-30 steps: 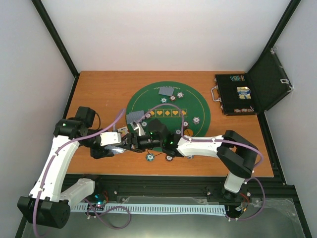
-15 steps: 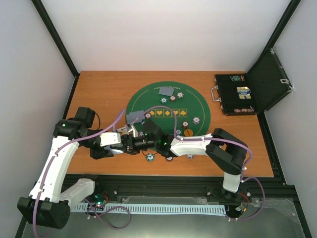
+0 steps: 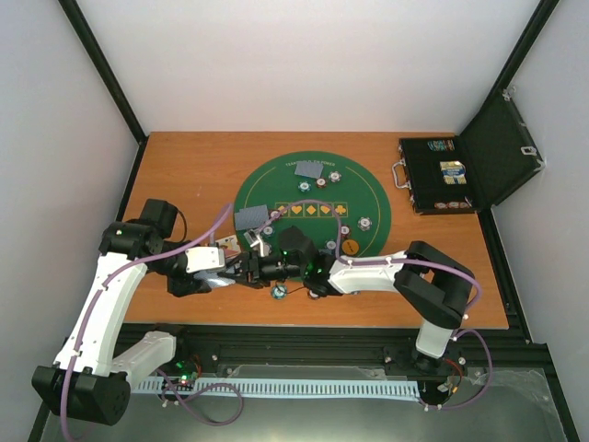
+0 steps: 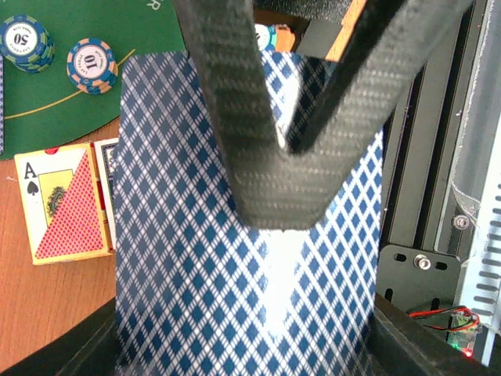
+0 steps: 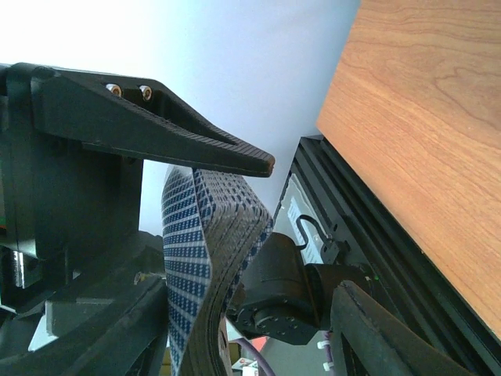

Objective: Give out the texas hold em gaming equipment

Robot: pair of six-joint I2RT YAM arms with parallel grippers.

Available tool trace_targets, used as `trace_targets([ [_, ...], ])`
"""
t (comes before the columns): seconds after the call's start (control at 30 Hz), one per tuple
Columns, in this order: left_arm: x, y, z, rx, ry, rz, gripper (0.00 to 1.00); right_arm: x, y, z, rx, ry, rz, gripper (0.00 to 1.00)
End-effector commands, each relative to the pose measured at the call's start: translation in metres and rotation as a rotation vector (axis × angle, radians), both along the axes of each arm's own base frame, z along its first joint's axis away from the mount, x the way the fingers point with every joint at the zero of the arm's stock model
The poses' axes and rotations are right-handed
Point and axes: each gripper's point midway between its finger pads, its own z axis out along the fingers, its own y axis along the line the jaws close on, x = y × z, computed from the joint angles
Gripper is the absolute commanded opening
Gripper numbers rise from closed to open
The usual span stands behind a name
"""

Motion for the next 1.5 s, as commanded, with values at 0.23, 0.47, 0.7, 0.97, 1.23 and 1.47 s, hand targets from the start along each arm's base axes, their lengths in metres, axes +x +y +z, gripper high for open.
trace_targets([
  [0.23, 0.001, -0.004, 0.016, -0.03, -0.052, -0.02, 0.03, 0.015, -0.024, -0.021, -0.121, 0.011, -0.073, 0.42],
  [0.47, 0.0, -0.004, 0.014, -0.025, -0.049, -0.02, 0.03, 0.018, -0.034, -0.011, -0.119, -0.001, -0.105, 0.19],
  [0.7, 0.0, -0.004, 0.013, -0.024, -0.047, -0.02, 0.03, 0.023, -0.044, -0.003, -0.117, -0.008, -0.132, 0.03],
  [0.97, -0.002, -0.001, 0.011, -0.01, -0.046, -0.025, 0.03, 0.048, -0.12, -0.017, -0.233, -0.033, -0.245, 0.03],
  [1.23, -0.002, -0.002, 0.01, -0.015, -0.035, -0.025, 0.03, 0.077, -0.229, -0.071, -0.483, -0.021, -0.408, 0.03],
  [1.47, -0.001, -0.002, 0.013, -0.015, -0.034, -0.018, 0.03, 0.098, -0.244, -0.097, -0.59, -0.031, -0.428, 0.03],
])
